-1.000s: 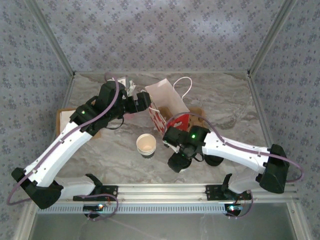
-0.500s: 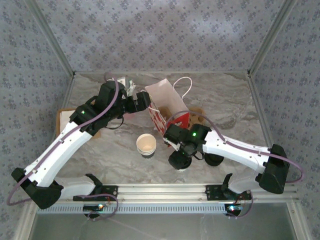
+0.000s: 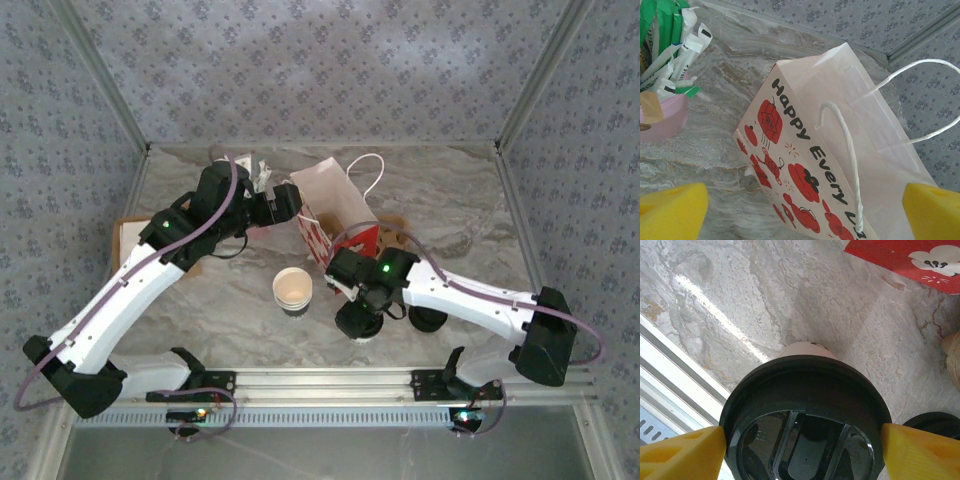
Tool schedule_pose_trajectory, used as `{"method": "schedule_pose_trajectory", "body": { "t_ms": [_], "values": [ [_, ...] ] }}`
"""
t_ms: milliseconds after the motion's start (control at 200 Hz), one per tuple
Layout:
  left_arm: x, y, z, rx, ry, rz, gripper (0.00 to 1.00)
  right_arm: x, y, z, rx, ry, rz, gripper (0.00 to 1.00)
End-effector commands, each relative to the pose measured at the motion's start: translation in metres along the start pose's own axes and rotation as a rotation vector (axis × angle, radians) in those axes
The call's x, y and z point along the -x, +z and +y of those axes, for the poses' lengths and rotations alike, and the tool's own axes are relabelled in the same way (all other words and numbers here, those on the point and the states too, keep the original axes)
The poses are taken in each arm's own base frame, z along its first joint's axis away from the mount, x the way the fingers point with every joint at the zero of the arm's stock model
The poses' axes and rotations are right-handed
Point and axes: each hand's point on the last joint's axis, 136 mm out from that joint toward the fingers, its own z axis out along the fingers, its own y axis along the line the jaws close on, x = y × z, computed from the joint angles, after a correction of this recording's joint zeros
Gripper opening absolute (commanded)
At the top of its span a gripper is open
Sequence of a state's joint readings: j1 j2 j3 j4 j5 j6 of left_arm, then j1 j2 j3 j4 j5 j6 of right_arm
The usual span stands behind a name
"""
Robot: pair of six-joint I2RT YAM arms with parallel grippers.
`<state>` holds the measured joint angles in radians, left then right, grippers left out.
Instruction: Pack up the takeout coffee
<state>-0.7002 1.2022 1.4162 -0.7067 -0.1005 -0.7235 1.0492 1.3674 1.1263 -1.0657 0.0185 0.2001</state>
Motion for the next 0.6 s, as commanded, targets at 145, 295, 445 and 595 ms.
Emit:
{"method": "schedule_pose_trajectory", "body": {
  "t_ms": [145,295,445,595],
  "values": [
    [0.0028,0.0006,-0.0032,-0.014,0.005,-0.004,1.00,-0.0046,0.0052,-0.0048,-0.024,-0.009,0.021,0.78],
    [0.0026,0.0013,-0.0031,-0.013,0.004,-0.002,0.99,-0.0051,0.0052,-0.0047,-0.030,-0.009,0.024,0.78],
    [0.0026,0.0010,-0.0032,-0.014,0.005,-0.002,0.99,-0.0058,0.0056,-0.0041,-0.030,-0.010,0.030,0.82],
    [0.0040,-0.0002,-0.0045,-0.018,0.004,-0.007,0.99,-0.0065,0.0061,-0.0025,-0.033,-0.017,0.036,0.79]
  ]
}}
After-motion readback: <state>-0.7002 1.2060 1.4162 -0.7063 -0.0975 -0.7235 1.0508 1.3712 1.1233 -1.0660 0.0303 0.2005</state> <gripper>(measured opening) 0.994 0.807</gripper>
